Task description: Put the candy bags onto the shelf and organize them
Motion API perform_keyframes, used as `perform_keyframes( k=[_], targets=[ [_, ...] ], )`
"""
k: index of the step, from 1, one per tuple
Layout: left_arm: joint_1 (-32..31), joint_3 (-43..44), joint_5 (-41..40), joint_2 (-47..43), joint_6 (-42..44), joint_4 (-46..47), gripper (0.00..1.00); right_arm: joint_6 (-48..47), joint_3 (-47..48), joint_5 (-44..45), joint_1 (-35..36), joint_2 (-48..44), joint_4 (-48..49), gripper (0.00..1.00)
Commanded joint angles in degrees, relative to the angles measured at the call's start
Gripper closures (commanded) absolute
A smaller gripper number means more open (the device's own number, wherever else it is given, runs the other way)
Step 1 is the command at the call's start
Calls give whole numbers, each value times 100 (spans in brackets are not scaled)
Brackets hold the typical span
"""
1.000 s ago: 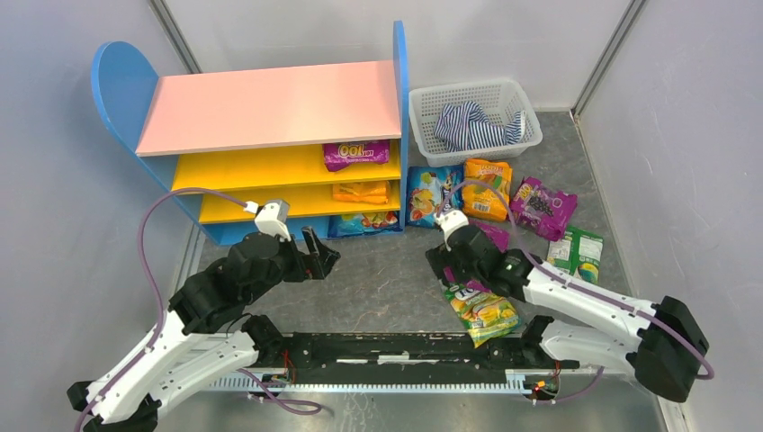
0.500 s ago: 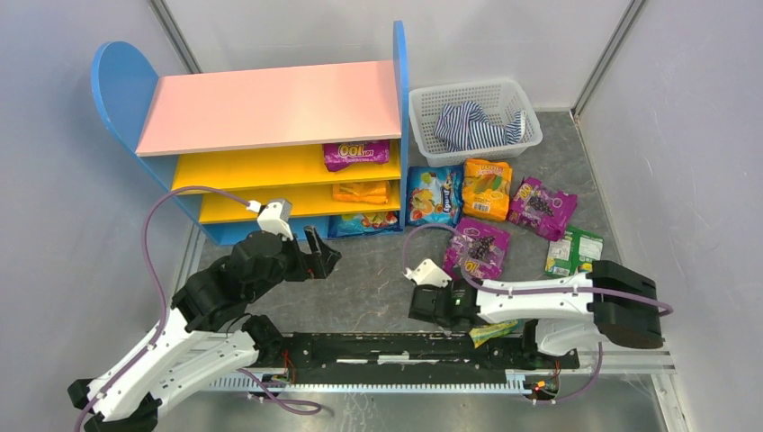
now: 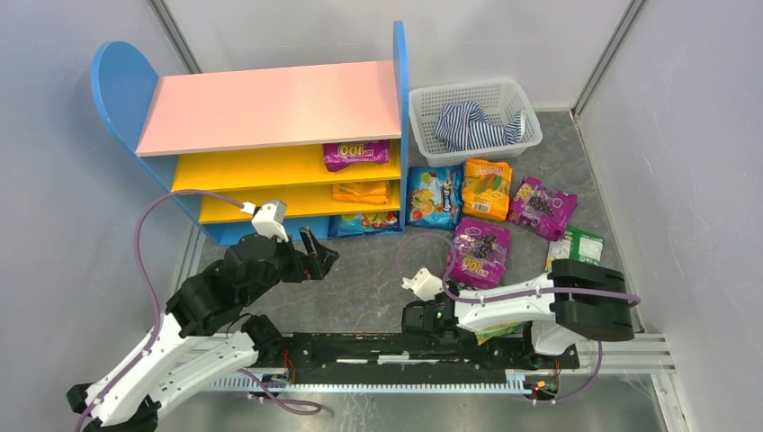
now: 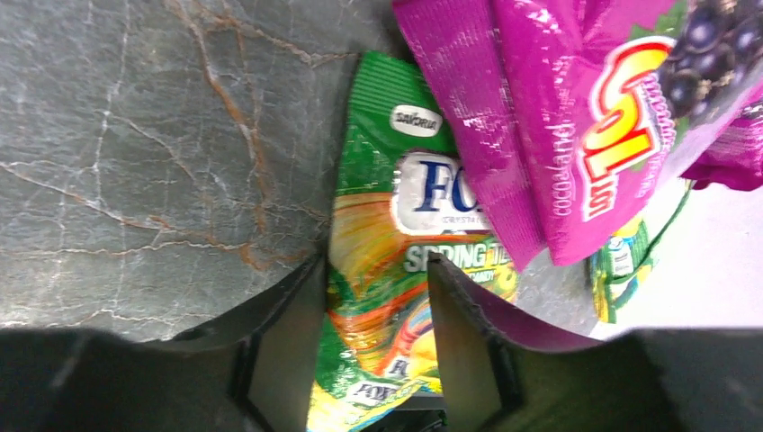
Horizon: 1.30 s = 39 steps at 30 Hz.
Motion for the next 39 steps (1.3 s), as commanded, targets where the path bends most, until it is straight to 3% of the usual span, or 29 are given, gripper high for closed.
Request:
perform_keyframes(
  k=[1,8,9,15,20,24,29,39],
  targets=[
    [3,-1,3,90,77,183,0,197,-269,-29,84,185,389,54],
    [3,99,30,408,106,255,0,-355,63,420,256,183,766,98],
    [3,95,24,438,95,282,0,-598,112,438,271,109,923,100],
    [3,15,19,591,-86,399,0,-2613,-10,163,342,-815,2912,100],
    [3,-348,304,748,-575,776,0,-4626,-290,-1432,341,-1486,4914,100],
    [3,-778,807,920,-1111,1190,0,-5705,-780,-2123,330,-1687,6103,100],
    [3,-1340,1266,831,-1846,1863,0,-6513,-1397,-2620,328,-1893,7115,100],
    [3,-2260,2619,1249,-2823,3260,3,-6860,-1601,-2553,315,-2024,7510,100]
  ],
)
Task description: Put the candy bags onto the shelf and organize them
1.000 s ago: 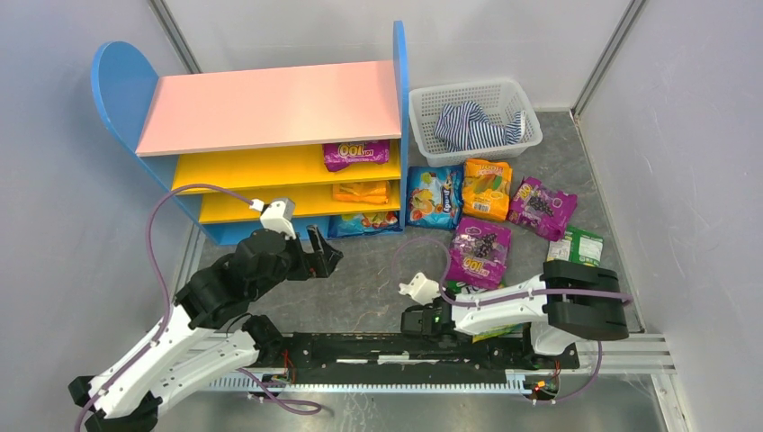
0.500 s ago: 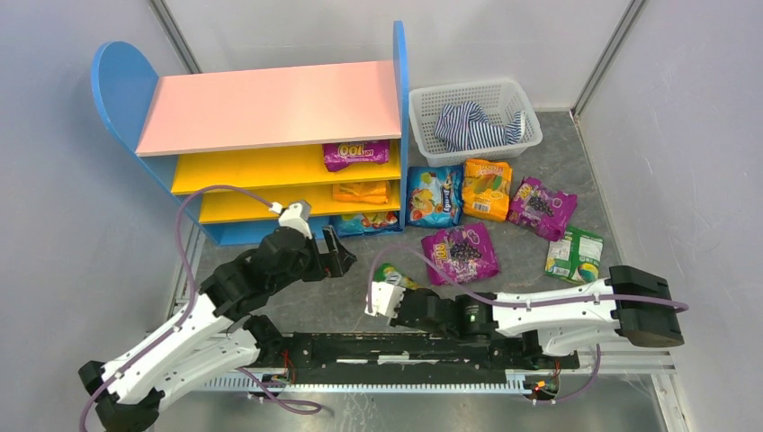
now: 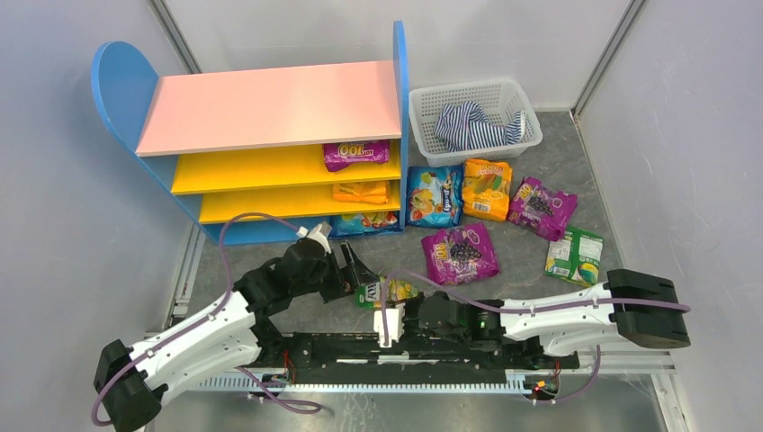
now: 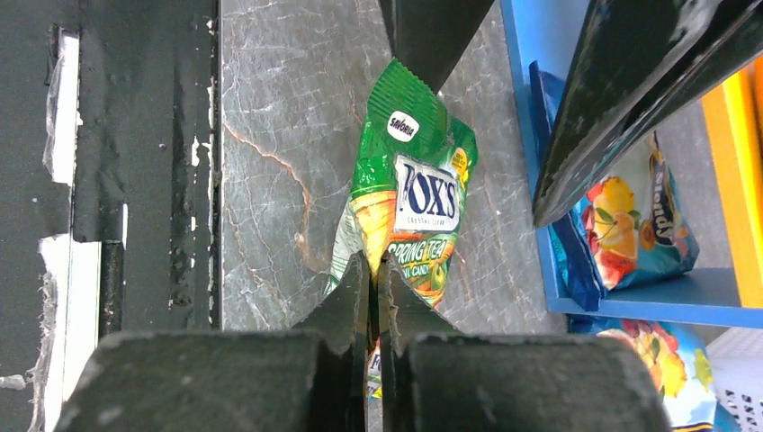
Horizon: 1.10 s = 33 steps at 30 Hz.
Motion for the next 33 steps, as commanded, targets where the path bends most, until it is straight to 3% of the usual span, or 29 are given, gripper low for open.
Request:
perform_keyframes(
  k=[1,6,11,18,25,27,30,32,33],
  targets=[
    [3,-269,738,123,-715,1116,3,-332,-166,-103,5,-279,795,100],
    [-18,-671,1230,677,-1197,2265,11,-344,-229,-94,-40,-343,889,100],
    [-59,-650,980,722,-1277,2307,25,-353,-477,-37,-82,-469,1158,100],
    [-59,-822,1093,876,-1658,3092,37,-319,-671,59,-152,-668,1341,100],
    [-59,-632,1109,817,-1529,2936,69,-162,-588,209,-156,-726,1182,98],
    [-59,-418,1009,634,-1362,2632,77,16,-555,346,-155,-829,1040,91],
    [-38,57,860,355,-1024,1958,91,136,-608,370,-156,-1133,892,61],
    [-4,390,807,249,-830,1535,98,255,-497,379,-153,-1440,550,46],
    [6,573,819,197,-729,1362,98,309,-454,416,-155,-1574,398,42]
  ],
)
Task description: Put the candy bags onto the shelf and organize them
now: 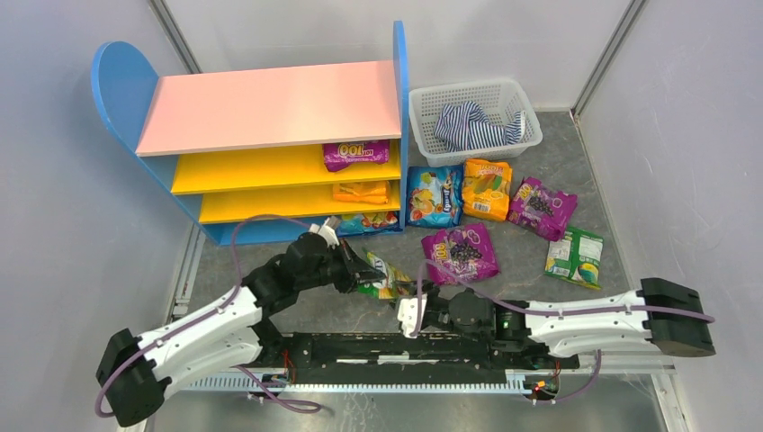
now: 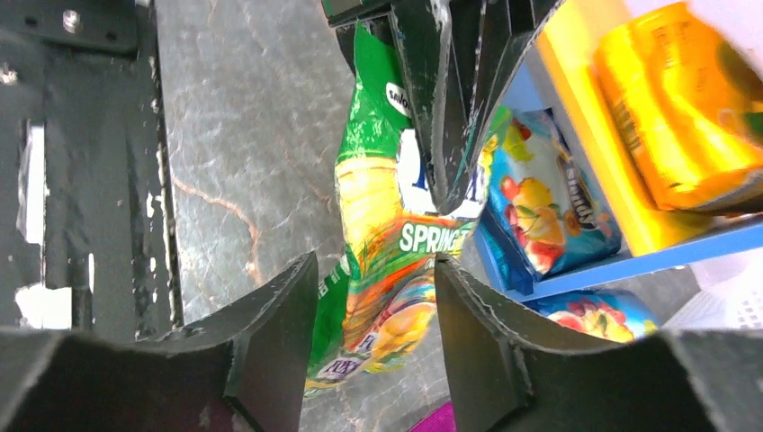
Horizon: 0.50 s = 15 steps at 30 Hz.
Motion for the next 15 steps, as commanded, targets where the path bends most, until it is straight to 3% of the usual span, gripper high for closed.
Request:
perform_keyframes(
  k=[1,7,11,15],
  targets=[
    [45,1143,7,-379,637,-571,98,348,257,227,-12,-687,-547,40],
    [49,2663,-263,-538,1741,-2072,98,585,403,230,-16,-2124,-1150,27],
    [50,3865,-573,-458,2563,-2870,98,627,221,800,-16,-3097,-1222,19],
    [55,5120,-1269,-251,3019,-3117,98,862,31,1252,-13,-3700,-1255,12]
  ],
)
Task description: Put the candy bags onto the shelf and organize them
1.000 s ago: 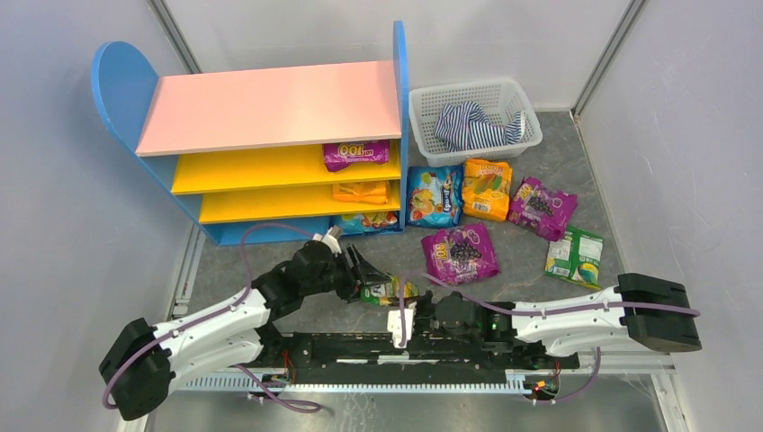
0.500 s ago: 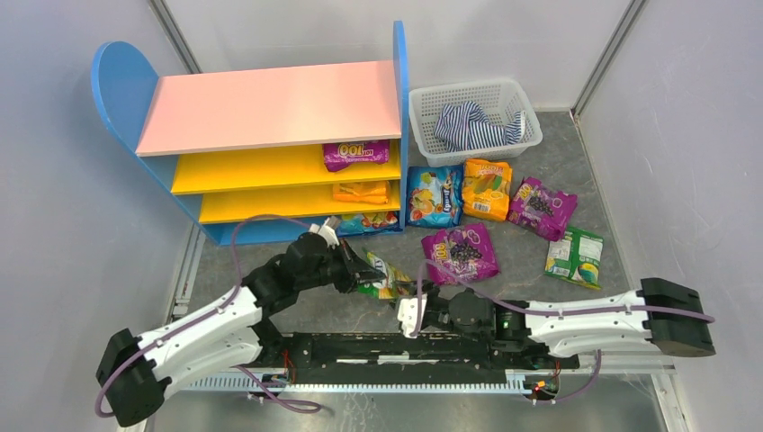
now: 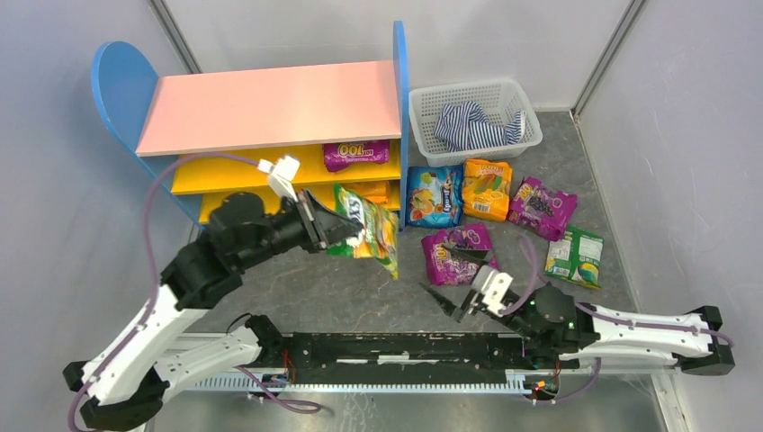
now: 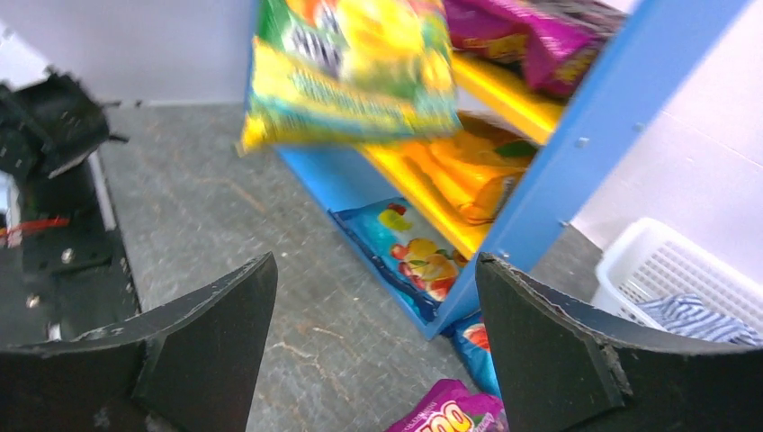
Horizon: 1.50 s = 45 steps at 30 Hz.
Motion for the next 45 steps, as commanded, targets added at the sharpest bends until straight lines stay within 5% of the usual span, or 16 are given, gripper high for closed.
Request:
perform_keyframes(
  k=[1,11,17,27,31,45],
  targets=[
    [23,1462,-892,196,1041,-269,98,362,-147,649,-10,-521,-115,11],
    [22,3535,-3198,1517,1378,887,98,776,126,469,-7,-385,-402,10],
    [26,3698,-4520,2214,940,1779,98,959,130,464,-16,-361,-342,10],
    [26,3987,-5729,3305,-169,1919,98,1063,142,601,-12,-384,-321,9],
    [23,4040,-5714,3575,-470,1823,97,1066,99,601,-11,-368,-274,9],
    [14,3062,-4144,2840,-682,889,65,1066,-138,530,-11,-318,66,7]
  ],
)
